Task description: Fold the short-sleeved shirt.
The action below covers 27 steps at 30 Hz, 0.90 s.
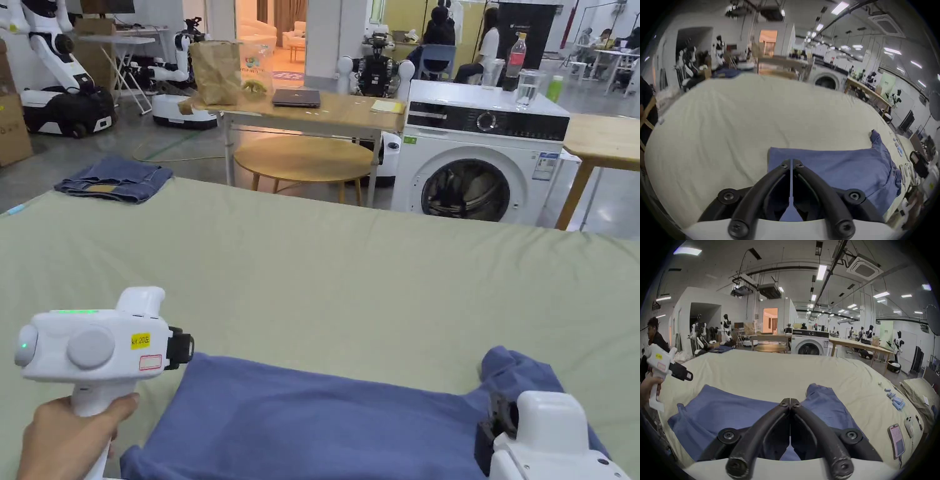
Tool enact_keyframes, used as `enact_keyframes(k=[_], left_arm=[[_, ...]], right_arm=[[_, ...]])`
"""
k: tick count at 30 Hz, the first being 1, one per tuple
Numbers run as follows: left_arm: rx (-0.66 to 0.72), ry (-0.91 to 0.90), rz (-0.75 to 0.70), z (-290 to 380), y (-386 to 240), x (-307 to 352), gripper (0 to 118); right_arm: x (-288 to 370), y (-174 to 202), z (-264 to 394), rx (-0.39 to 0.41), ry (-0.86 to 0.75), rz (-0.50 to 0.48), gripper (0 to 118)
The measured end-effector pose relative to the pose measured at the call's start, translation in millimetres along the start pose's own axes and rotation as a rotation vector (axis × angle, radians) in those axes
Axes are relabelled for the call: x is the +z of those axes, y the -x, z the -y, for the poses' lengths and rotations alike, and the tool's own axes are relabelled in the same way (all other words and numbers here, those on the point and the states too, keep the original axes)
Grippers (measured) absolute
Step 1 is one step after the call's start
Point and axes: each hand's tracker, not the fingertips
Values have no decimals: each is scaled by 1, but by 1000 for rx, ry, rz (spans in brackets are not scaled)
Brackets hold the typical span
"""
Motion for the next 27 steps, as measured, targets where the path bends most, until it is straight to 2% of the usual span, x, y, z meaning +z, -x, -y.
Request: enact_keyframes(k=[2,5,6,9,14,17,18,20,21,22,27], left_arm=[[29,75,-6,-14,11,-22,0],[103,153,9,-30,23,-49,51],[123,186,0,-35,26,-58,60],[81,227,-71,-43,24,-80,62],[-21,395,-146,-39,19,-120,62],[-83,341,-170,-31,1,-112,59],[-86,339,-173,-30,-2,-111,52],[-114,314,-165,-33,6,-119,27],[-123,305,-161,-33,5,-118,6],[-120,295,-132,-33,5,-118,0],[-120,234,-93,-27,-1,-101,0]], right_arm=[[-7,-7,3,-6,35,-1,0],[-16,-15,8,5,73,18,0],[-18,-18,9,6,88,27,0],[-25,-28,13,-5,119,36,0],[-32,-40,18,-1,156,63,0],[-34,-46,21,3,175,71,0],[-34,-47,22,4,181,75,0],[-35,-50,24,5,189,78,0],[-36,-51,25,3,193,78,0],[-37,-53,26,1,198,78,0],[-40,-64,21,-31,214,74,0]])
